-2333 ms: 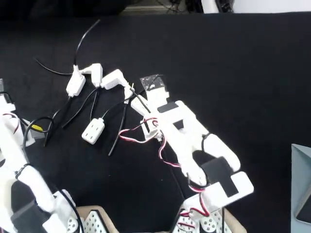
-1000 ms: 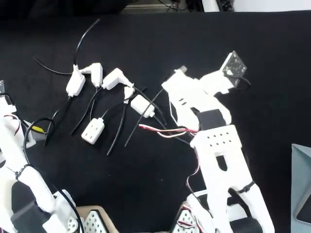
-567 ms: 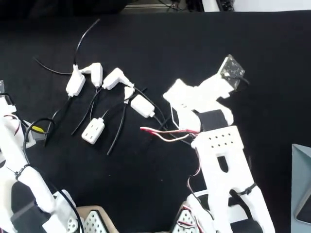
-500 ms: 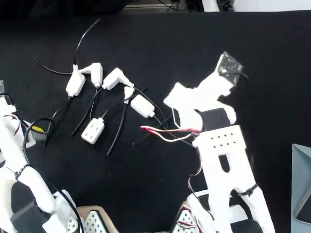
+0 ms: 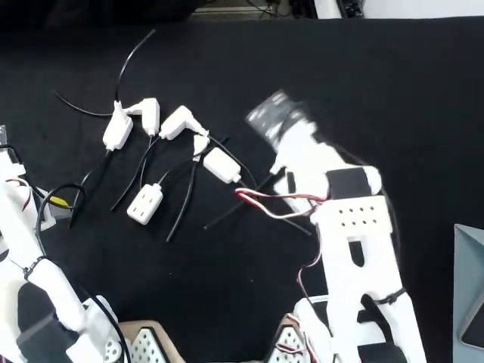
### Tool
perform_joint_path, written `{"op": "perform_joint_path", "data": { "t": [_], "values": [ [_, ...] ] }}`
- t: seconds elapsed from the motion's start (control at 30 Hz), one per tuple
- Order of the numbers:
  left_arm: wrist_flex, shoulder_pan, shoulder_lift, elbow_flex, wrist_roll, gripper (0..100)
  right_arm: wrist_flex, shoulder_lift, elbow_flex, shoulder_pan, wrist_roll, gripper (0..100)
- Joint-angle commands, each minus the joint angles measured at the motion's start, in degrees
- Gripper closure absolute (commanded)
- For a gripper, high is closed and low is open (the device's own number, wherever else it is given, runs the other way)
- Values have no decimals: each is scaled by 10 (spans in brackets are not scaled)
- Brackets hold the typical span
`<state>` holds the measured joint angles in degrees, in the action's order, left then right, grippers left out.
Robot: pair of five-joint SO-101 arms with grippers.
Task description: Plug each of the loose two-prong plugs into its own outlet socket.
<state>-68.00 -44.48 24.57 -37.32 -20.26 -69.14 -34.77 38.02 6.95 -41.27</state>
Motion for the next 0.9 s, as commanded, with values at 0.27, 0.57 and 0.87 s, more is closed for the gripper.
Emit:
{"op": "perform_joint_path", "data": {
  "t": [0.27, 0.57, 0.87],
  "values": [
    [3, 3, 18, 2, 4, 701, 45, 194, -111, -16, -166, 749],
    [3, 0, 18, 3, 4, 701, 49, 364, -222, -14, -231, 698],
    [6, 5, 15, 2, 4, 701, 49, 522, -303, -12, -234, 701]
  ]
}}
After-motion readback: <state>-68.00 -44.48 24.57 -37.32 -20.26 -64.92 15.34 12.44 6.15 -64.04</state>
